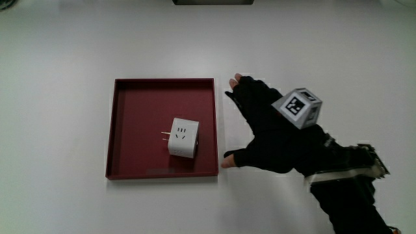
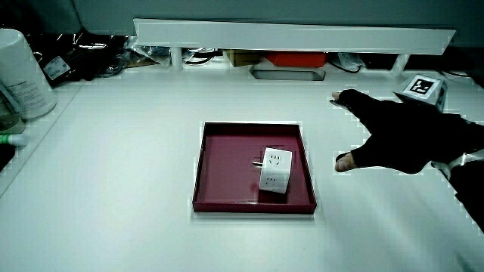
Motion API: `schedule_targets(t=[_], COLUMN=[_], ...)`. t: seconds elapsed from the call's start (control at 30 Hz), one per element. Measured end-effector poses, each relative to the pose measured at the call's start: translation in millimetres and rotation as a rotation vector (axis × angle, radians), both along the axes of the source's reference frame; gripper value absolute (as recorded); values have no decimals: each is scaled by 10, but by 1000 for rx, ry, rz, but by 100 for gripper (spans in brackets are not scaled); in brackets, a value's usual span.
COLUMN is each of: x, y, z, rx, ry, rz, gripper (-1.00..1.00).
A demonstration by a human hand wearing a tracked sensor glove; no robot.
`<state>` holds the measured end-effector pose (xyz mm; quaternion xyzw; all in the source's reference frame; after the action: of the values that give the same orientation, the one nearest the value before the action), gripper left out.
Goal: Pick socket
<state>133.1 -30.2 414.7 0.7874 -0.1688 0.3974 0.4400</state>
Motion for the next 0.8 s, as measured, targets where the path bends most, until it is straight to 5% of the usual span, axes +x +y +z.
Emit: schedule_targets(t=[0.23, 0.47, 0.5, 0.8], x=[-264, -535, -579, -789], y=[-38, -18, -24, 0], z=[271, 530, 491, 791], rx=[64, 38, 157, 91], ry=[6, 38, 77, 84], rz=[-80, -120, -132, -133], gripper=[0, 0, 0, 0])
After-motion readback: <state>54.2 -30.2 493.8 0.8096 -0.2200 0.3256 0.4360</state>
